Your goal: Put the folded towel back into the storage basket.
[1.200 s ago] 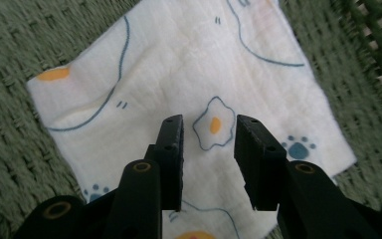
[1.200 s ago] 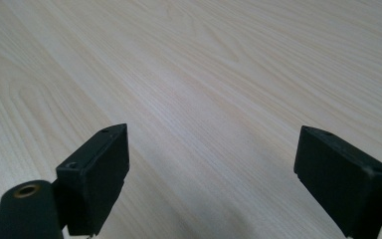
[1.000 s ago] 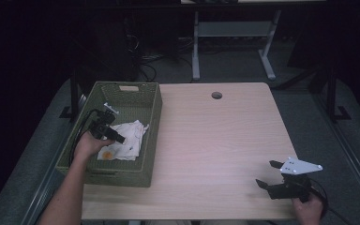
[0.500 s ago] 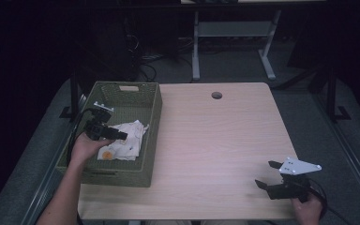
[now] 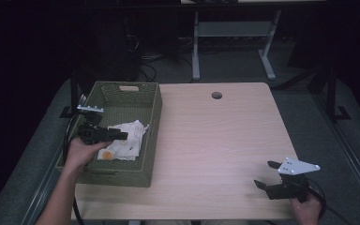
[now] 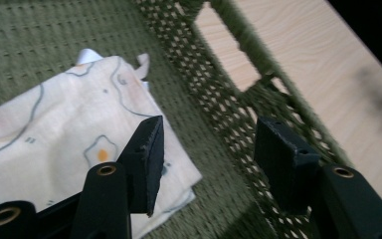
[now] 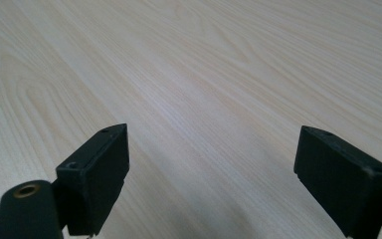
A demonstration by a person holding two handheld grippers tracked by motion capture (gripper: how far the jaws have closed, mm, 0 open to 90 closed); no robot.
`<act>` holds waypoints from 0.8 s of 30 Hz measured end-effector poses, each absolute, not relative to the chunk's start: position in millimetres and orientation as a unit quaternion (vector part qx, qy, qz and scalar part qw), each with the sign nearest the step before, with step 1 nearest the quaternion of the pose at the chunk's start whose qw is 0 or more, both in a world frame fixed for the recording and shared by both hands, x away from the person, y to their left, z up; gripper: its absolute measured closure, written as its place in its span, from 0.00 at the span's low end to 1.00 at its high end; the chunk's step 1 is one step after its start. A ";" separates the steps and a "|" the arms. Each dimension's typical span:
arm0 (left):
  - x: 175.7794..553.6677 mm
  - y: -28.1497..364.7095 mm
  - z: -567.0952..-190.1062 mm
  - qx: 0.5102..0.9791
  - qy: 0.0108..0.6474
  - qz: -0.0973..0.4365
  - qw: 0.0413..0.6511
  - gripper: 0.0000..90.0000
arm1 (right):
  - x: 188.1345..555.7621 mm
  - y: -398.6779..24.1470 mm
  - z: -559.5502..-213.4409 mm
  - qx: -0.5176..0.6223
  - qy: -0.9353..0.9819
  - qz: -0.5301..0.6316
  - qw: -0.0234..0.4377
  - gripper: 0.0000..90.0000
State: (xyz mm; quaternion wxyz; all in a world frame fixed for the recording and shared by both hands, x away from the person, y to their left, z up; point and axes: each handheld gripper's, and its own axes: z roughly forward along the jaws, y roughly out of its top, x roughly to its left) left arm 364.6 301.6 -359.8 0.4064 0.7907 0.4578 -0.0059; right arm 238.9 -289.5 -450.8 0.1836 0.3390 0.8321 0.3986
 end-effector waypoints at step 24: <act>338.8 282.7 -348.7 0.802 0.410 -0.005 0.434 0.44 | 237.6 -288.4 -449.5 0.335 0.833 0.400 0.186 0.15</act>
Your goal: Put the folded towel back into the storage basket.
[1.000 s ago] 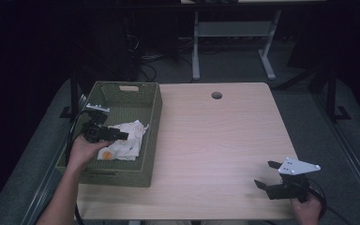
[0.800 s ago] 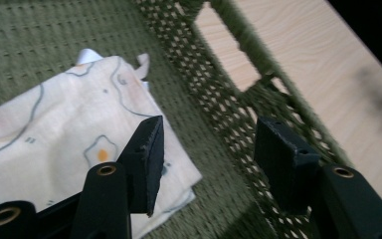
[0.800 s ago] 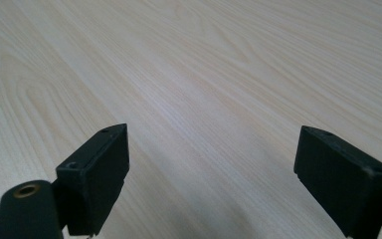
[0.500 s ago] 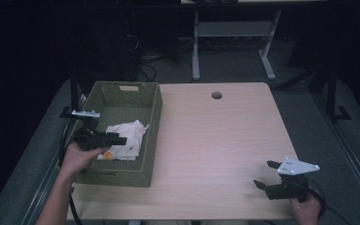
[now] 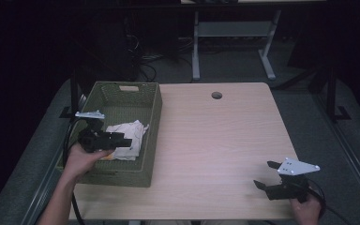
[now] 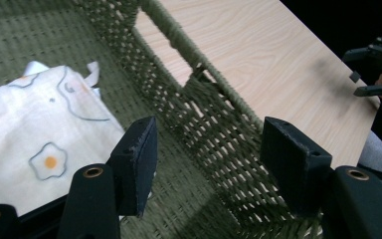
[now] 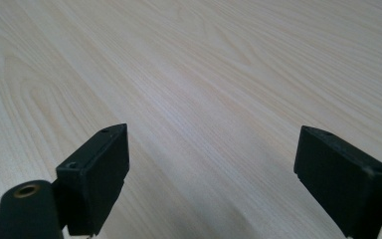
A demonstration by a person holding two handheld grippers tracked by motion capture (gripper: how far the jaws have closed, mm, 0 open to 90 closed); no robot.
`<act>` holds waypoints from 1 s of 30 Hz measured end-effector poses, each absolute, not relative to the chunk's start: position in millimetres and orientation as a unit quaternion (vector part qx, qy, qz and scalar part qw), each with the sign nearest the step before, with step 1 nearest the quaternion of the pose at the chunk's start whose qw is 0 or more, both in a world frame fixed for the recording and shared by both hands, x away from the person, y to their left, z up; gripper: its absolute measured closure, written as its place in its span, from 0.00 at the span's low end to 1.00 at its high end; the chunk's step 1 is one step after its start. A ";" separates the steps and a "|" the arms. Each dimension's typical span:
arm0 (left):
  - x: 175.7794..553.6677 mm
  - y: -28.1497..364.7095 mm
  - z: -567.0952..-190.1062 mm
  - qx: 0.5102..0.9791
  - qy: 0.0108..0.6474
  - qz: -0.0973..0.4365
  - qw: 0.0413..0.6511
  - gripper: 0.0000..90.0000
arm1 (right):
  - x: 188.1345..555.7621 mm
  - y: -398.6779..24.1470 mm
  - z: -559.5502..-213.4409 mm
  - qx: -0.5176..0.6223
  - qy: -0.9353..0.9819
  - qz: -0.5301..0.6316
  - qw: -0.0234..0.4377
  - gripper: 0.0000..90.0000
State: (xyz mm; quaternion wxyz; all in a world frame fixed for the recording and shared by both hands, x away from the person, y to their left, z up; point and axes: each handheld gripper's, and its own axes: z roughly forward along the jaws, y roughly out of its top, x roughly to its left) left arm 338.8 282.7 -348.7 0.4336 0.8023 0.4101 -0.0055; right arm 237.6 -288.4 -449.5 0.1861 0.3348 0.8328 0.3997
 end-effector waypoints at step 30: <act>332.7 220.5 -323.1 0.830 0.338 0.009 0.443 0.44 | 236.4 -292.7 -448.3 0.338 0.830 0.403 0.187 0.15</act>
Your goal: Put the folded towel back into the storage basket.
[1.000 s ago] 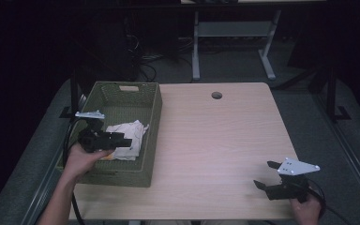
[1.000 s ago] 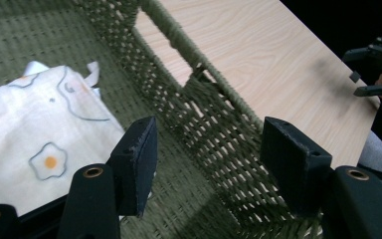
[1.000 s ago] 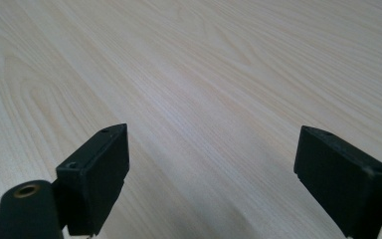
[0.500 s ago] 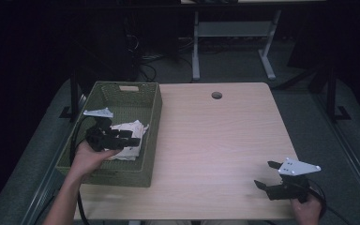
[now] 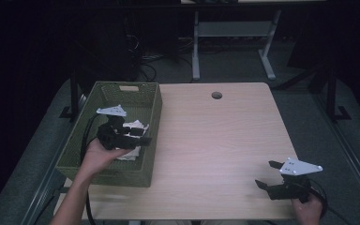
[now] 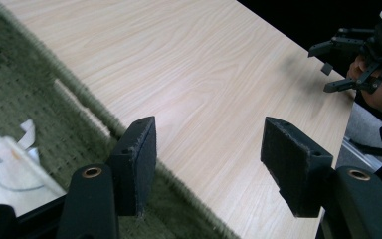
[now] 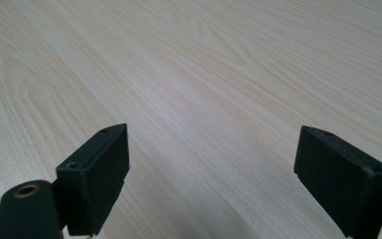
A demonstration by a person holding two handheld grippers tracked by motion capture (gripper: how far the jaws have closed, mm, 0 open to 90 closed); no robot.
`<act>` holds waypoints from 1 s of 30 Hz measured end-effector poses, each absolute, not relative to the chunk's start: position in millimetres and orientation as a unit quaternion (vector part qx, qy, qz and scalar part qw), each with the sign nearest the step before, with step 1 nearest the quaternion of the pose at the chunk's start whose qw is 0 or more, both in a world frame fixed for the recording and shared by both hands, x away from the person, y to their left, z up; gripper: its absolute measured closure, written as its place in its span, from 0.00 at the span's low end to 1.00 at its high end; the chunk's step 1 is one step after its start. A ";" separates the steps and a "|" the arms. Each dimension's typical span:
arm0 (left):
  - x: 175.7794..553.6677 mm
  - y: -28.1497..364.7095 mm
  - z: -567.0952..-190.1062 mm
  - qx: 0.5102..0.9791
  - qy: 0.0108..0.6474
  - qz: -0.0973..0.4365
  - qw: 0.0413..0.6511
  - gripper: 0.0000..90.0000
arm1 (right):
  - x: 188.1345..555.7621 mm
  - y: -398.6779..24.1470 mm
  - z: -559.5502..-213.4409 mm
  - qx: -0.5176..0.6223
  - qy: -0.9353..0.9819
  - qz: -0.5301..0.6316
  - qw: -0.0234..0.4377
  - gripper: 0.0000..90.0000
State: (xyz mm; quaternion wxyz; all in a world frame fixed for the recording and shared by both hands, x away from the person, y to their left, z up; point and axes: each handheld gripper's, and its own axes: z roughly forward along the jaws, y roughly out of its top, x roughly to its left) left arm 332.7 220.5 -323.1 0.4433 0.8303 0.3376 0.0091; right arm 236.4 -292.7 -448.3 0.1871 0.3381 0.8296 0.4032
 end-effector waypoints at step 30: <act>322.2 143.6 -328.5 0.865 0.269 0.004 0.424 0.41 | 234.5 -294.1 -446.7 0.336 0.828 0.406 0.189 0.15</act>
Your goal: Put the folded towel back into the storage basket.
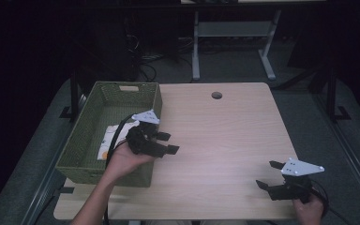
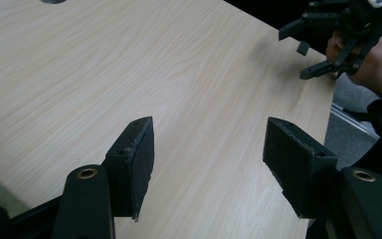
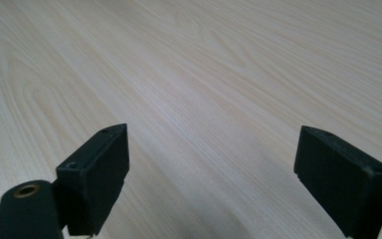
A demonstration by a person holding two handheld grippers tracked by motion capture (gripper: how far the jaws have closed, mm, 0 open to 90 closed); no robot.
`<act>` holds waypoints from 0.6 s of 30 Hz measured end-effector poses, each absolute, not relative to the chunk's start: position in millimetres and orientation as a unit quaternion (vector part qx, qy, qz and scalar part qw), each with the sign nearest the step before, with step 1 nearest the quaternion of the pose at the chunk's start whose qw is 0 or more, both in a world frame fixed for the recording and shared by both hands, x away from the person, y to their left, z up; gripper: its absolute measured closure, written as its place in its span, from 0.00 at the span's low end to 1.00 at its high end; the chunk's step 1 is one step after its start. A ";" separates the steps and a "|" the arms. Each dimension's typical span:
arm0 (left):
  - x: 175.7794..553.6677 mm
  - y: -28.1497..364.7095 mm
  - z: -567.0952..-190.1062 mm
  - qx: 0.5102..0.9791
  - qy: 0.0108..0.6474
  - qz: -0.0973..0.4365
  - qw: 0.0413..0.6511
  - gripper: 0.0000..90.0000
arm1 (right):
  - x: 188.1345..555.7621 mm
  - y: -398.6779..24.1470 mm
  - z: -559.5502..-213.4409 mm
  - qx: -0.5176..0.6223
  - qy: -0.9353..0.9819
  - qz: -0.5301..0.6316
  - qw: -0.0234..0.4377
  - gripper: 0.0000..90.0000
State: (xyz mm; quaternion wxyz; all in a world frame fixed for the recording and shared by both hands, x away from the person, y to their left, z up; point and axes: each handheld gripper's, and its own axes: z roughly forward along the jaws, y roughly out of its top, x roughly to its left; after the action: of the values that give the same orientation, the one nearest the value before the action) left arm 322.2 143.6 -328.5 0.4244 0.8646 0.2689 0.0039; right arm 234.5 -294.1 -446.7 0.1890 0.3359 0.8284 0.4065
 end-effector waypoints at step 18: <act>316.3 88.0 -345.2 0.889 0.226 0.000 0.398 0.41 | 234.7 -297.8 -448.1 0.342 0.827 0.405 0.187 0.15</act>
State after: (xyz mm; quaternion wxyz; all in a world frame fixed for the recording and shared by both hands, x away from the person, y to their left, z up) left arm 316.3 88.0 -345.2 0.3980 0.8891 0.2263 0.0000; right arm 234.7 -297.8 -448.1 0.1874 0.3416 0.8269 0.4054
